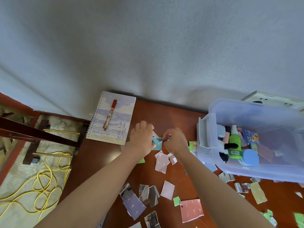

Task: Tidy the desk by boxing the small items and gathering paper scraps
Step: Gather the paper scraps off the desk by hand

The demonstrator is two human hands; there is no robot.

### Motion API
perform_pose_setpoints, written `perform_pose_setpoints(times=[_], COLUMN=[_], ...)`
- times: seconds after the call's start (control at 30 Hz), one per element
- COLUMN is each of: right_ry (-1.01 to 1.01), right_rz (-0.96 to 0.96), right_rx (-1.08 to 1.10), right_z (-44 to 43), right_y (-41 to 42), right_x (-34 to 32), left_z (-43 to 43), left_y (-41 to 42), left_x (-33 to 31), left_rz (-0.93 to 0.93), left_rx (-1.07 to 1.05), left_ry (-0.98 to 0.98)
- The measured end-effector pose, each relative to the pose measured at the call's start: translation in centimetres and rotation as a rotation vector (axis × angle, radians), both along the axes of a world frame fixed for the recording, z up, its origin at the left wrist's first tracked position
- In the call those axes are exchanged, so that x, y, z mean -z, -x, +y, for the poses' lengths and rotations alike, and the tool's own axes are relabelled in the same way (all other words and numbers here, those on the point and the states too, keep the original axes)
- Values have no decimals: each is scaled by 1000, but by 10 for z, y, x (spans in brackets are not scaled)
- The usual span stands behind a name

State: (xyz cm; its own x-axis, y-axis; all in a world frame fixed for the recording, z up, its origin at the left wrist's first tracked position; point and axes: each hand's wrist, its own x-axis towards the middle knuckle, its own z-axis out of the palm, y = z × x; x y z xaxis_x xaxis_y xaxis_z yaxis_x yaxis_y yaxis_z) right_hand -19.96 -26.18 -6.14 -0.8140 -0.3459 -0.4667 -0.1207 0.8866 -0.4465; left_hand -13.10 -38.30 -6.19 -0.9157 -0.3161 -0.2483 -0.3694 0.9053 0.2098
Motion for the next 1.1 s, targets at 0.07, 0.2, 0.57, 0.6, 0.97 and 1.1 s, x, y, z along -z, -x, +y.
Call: perform_pose_setpoints(times=[0.07,0.2,0.57,0.6,0.97,1.1], right_ry=[19,59,-39,-41,101,141], right_rz=[-15,-14,-4,6,-29,-19], right_rx=[-15,-32,-163,-164,13,134], right_z=[3,5,-2,-2,14,33], right_y=[-3,-5,-8,-9,-19,-25], right_x=[-1,-4,-12,-13,-17,-16], left_z=[0,0,3,3,8,18], left_y=[1,0,-7,-9,-33,-42], left_x=[-3,-5,-7,-7,-9,-12], left_rz=[-16,-11,-29,-19,-12,-46], left_rx=[9,9,64,62,-151,-186], left_ry=[16,-38,-199,-211,-455,-585])
